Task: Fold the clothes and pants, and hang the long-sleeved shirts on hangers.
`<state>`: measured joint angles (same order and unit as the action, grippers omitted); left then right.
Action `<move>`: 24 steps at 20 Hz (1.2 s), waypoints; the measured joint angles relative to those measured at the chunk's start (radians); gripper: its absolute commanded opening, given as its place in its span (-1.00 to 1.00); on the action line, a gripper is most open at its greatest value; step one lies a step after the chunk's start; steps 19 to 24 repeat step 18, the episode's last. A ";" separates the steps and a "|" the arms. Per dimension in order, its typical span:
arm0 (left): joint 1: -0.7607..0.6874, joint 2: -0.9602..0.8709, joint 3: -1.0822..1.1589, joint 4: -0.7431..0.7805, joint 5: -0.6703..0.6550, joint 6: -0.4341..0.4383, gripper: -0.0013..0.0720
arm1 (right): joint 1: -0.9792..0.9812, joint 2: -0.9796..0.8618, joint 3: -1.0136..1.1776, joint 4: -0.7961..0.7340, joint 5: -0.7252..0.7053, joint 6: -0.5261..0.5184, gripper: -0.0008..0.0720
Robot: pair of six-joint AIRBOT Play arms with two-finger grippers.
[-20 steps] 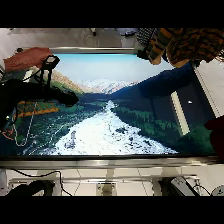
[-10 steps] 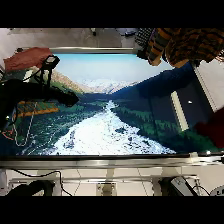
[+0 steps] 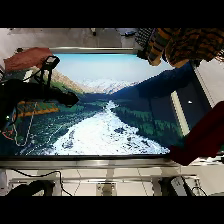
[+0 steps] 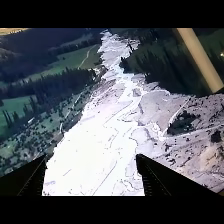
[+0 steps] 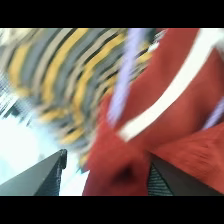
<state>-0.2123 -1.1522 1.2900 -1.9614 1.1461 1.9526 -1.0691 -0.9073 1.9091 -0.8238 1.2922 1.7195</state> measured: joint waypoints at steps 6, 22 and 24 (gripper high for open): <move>0.000 0.000 0.000 0.000 0.002 0.000 0.83 | 0.408 -0.002 -0.051 0.109 0.056 -0.216 0.58; 0.000 0.000 0.000 0.000 0.002 0.000 0.83 | 0.801 -0.079 -0.126 -0.086 0.118 -0.355 0.58; 0.000 0.000 0.000 0.000 0.002 0.000 0.83 | 0.801 -0.079 -0.126 -0.086 0.118 -0.355 0.58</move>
